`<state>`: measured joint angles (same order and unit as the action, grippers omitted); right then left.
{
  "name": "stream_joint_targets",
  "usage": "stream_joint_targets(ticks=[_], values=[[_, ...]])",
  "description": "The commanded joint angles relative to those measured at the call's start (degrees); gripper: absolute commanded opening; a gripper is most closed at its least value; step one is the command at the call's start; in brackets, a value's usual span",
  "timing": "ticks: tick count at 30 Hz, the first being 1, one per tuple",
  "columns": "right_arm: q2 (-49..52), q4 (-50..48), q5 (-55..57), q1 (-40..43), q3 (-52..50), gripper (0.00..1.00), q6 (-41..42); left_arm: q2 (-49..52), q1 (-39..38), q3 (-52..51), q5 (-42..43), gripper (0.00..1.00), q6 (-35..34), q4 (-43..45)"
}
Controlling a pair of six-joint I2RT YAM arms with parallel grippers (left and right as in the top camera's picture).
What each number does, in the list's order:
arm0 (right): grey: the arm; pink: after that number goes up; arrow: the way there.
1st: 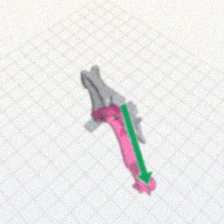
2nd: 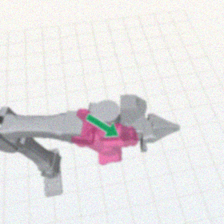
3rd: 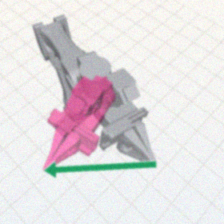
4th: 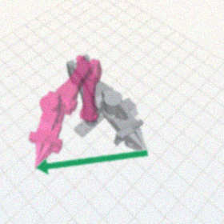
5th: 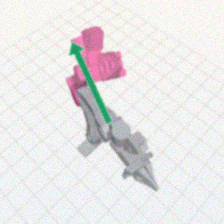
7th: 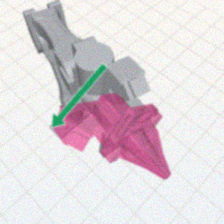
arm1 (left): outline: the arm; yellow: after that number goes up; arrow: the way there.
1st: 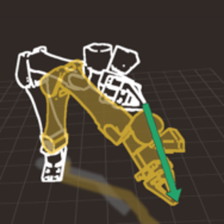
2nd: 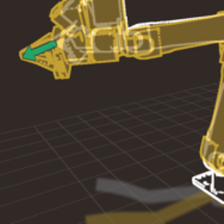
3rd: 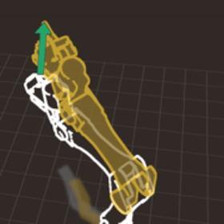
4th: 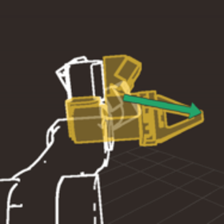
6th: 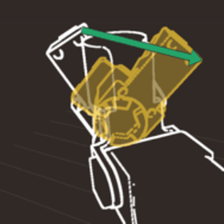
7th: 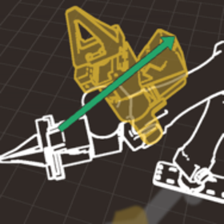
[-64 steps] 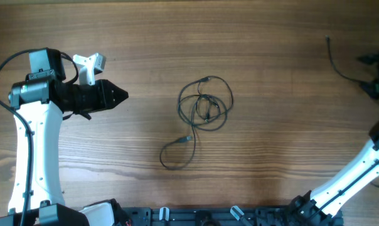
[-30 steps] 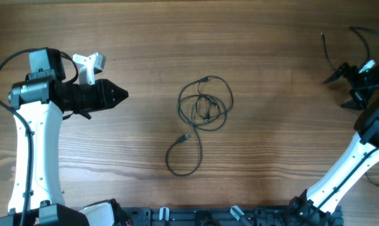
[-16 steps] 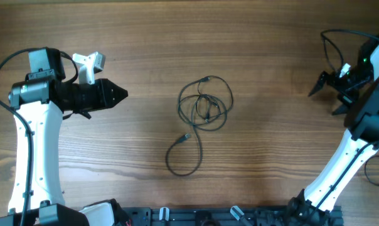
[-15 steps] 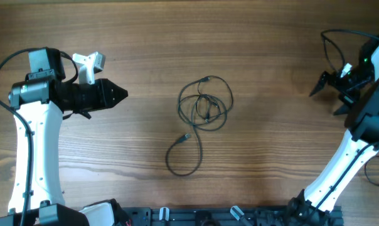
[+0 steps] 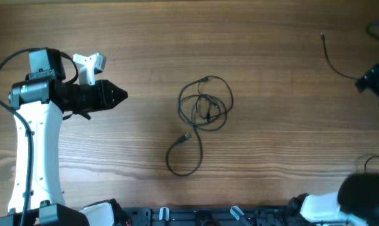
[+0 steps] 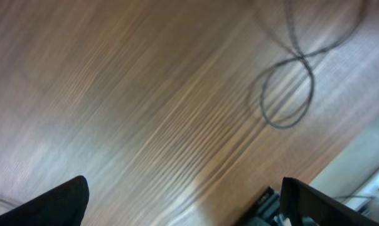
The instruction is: Untangle cables
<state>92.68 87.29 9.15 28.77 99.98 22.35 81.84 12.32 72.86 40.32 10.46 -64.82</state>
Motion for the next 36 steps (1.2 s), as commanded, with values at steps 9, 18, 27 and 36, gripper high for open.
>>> stream_joint_targets(ticks=[9,18,27,36], values=[[-30.32,-17.46,0.96,5.86,-35.06,1.0,19.28,-0.96,-0.22,0.28,0.13,0.17,1.88,-0.59],[-39.74,-39.19,-6.23,7.28,-58.88,1.0,27.36,-0.96,-0.22,0.28,0.11,0.17,2.49,-0.63],[-33.14,-49.16,-4.98,16.15,-65.53,1.0,25.51,-0.96,-0.22,0.28,0.11,0.17,2.86,-1.03],[-20.52,-50.4,-10.6,32.76,-65.57,1.0,26.25,-0.96,-0.22,0.28,0.11,0.17,2.86,-1.03]])
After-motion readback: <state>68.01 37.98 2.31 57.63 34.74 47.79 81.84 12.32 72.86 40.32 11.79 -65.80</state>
